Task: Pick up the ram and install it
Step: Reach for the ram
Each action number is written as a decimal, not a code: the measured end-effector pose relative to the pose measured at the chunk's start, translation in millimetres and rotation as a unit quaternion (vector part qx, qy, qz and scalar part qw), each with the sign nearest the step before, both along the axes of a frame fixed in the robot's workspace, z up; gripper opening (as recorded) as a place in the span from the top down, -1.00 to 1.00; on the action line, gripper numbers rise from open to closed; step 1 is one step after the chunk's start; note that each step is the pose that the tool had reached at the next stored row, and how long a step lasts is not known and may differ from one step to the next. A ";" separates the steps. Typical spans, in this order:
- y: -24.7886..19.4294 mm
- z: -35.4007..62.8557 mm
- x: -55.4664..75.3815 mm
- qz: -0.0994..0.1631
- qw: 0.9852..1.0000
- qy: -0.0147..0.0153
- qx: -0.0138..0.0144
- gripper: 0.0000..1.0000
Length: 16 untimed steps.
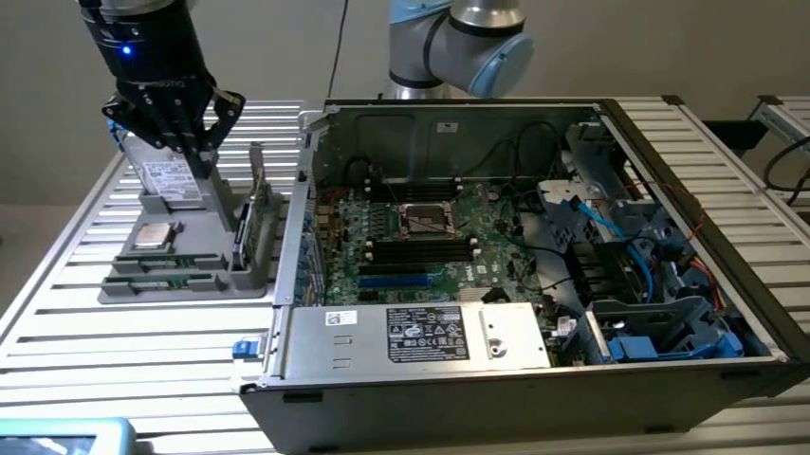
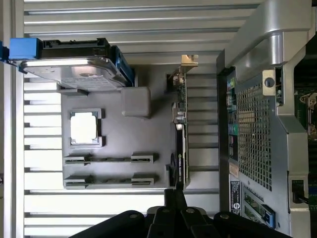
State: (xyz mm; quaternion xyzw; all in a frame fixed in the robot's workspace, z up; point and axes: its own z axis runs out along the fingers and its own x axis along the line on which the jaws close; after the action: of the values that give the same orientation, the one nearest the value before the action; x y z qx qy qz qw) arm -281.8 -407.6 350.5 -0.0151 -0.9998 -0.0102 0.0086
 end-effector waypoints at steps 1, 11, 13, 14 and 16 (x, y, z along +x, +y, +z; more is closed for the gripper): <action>0.0 -0.8 -1.1 0.002 1.000 0.001 0.000 0.79; 0.0 -5.9 -9.0 0.023 1.000 0.005 -0.002 0.79; -0.1 -6.1 -9.5 0.023 1.000 0.005 -0.002 0.79; -0.3 -6.2 -11.3 0.023 1.000 0.005 -0.002 0.79; -0.9 -6.6 -16.8 0.023 1.000 0.003 -0.002 0.79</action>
State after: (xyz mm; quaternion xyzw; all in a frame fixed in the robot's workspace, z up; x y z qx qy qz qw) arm -298.6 -408.4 343.9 0.0083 -0.9999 -0.0084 0.0115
